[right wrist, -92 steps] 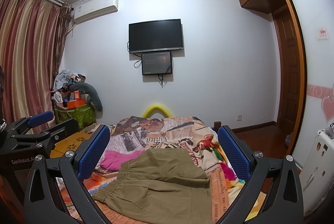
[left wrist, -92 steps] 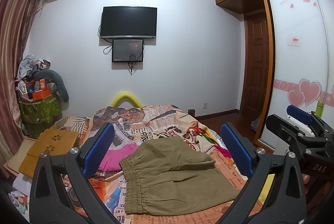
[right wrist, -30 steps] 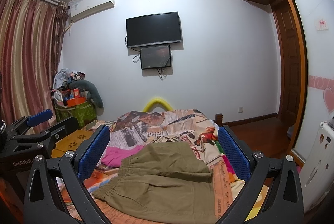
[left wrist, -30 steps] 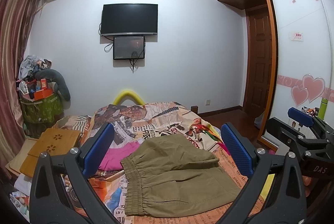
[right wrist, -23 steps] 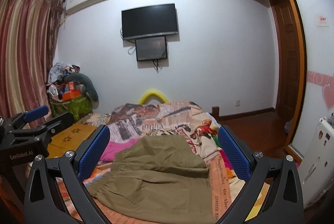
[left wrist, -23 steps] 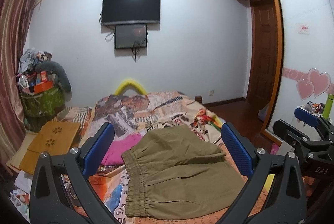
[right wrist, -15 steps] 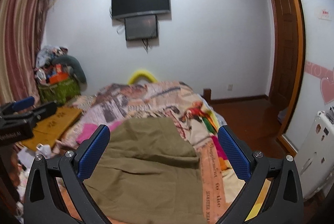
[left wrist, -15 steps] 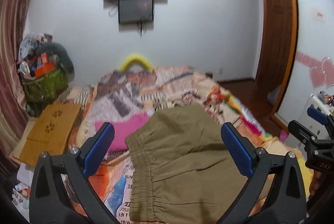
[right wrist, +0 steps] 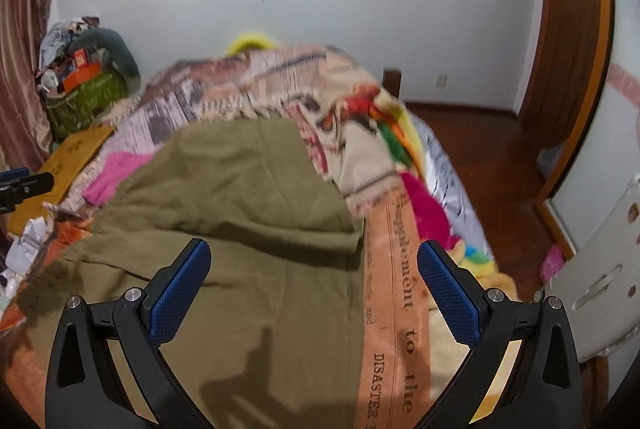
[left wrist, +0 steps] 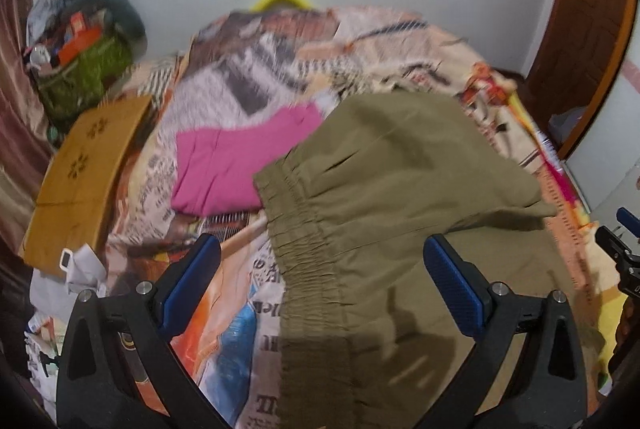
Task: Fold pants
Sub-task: 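Lower both tools to the khaki pants, left at waistband, right at leg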
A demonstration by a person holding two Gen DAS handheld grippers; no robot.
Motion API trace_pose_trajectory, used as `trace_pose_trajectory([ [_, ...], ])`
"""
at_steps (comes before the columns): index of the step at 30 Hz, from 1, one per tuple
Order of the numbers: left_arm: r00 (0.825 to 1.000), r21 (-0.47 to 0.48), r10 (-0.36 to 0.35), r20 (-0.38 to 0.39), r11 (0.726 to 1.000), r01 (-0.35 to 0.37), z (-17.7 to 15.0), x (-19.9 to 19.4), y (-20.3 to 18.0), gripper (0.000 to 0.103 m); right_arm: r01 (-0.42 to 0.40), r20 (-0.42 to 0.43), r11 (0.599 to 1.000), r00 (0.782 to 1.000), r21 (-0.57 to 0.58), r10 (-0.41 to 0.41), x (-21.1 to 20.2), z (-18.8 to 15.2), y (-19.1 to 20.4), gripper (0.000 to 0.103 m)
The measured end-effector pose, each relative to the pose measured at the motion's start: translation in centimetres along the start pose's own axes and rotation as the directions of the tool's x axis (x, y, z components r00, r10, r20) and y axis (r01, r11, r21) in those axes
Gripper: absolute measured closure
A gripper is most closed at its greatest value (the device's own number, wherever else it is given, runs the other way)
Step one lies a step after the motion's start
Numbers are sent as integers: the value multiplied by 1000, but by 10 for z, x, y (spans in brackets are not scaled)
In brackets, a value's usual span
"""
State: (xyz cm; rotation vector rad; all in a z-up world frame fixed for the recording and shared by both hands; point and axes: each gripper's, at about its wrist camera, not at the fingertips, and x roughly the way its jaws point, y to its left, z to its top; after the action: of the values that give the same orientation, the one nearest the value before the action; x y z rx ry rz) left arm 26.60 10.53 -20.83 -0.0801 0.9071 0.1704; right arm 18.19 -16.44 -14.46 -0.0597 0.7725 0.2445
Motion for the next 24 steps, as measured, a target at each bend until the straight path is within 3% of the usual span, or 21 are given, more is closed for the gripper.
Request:
trace_pose_trajectory([
  [3,998,18,24,-55,1000,-23,1,25,6,11,-19,-63,1000,998,2,19,19,-2,-9,1],
  [14,971,39,-12,-238,999,22,-5,86,23,18,-112,-179,992,976,58,121,77,8,-31,12],
  [19,953,29,-51,-298,998,62,-7,103,22,18,-146,-240,987,958,74,159,104,10,-33,30],
  [24,941,34,-70,-332,996,86,-9,117,19,18,-192,-241,975,946,115,215,115,13,-34,40],
])
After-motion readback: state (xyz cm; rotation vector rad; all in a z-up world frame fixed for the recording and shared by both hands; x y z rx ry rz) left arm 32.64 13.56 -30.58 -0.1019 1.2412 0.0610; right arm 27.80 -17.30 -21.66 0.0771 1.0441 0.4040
